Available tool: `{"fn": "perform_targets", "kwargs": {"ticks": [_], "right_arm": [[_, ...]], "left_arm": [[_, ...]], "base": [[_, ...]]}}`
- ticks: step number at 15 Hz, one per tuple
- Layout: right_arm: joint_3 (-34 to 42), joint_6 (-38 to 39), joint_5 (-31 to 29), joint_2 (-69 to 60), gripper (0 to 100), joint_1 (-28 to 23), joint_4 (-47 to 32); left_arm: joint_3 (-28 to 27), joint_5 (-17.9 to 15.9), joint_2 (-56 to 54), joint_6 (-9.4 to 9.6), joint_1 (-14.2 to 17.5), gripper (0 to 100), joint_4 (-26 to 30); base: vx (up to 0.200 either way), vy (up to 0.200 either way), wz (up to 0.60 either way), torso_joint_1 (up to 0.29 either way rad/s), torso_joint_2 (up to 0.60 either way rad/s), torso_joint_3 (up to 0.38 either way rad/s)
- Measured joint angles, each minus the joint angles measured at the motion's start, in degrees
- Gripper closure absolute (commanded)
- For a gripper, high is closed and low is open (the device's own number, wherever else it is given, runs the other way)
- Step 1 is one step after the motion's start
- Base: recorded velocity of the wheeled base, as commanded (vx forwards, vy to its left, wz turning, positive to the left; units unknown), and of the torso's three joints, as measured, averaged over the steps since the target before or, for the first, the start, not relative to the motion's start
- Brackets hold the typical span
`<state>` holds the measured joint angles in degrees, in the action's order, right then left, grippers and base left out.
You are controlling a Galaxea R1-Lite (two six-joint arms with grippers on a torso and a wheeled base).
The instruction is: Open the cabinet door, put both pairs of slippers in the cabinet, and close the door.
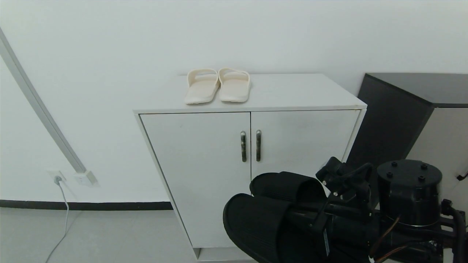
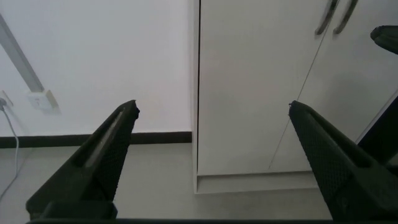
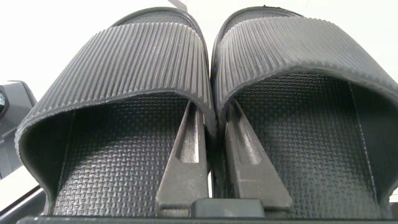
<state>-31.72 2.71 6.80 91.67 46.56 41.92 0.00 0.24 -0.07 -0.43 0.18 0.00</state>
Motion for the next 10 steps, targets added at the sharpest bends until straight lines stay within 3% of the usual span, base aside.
{"fn": "perform_targets", "kwargs": {"ticks": [10], "right_arm": [[0.2,-0.1,-0.1,-0.1,100,0.0,0.0]], "left_arm": [[0.0,-0.1,0.0,0.83,0.0,0,0.1]], "base": [[0.000,0.000,0.00,-0.096,0.45,0.354]]}}
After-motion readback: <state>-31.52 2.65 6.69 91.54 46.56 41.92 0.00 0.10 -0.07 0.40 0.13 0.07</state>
